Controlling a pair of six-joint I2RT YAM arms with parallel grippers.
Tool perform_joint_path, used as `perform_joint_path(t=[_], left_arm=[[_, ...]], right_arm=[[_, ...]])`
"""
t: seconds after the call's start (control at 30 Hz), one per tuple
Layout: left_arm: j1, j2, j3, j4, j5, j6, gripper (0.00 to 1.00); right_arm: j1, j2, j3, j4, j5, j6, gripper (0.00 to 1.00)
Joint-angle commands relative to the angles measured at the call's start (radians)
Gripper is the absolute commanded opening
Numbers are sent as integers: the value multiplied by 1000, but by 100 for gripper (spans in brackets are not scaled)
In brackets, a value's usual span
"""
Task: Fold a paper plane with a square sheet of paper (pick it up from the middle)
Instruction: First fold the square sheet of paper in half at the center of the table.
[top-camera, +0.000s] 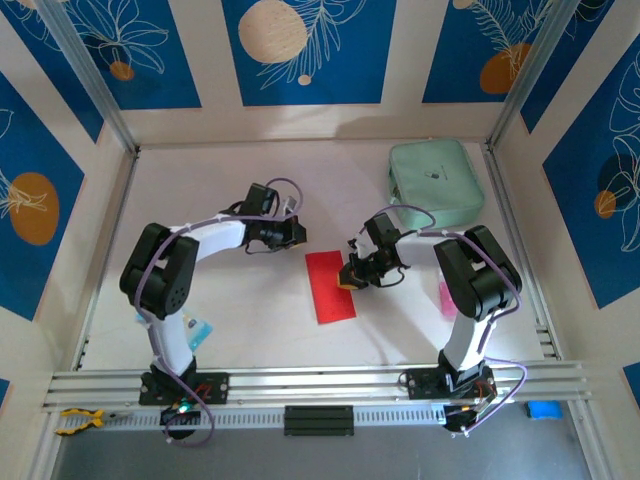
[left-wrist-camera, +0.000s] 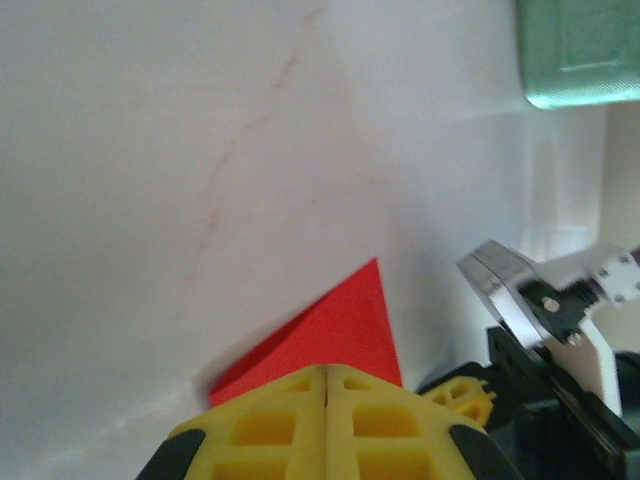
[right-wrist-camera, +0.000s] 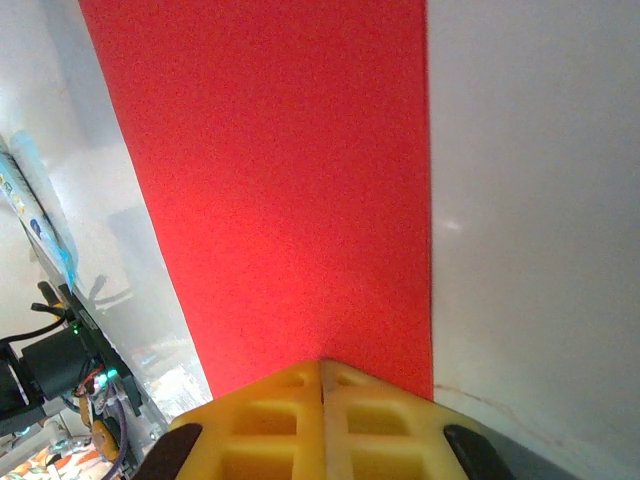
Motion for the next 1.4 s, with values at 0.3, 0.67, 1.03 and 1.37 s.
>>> perform_joint_path(t=[0.3,0.67,1.03,1.37], left_arm=[[-29,139,-45,55,49,30,0],[-15,133,-7,-100,-169,54,0],[-22,-13,-22,-103,-138,25,0],[-97,-58,-55,-45,-41,-26,0]], right_arm=[[-6,7,-31,-88,59,-11,0],[-7,7,-34,-88,59,-11,0],[-7,6,-35,-87,60,-9,0],[-7,1,-36,-85,63,-9,0]])
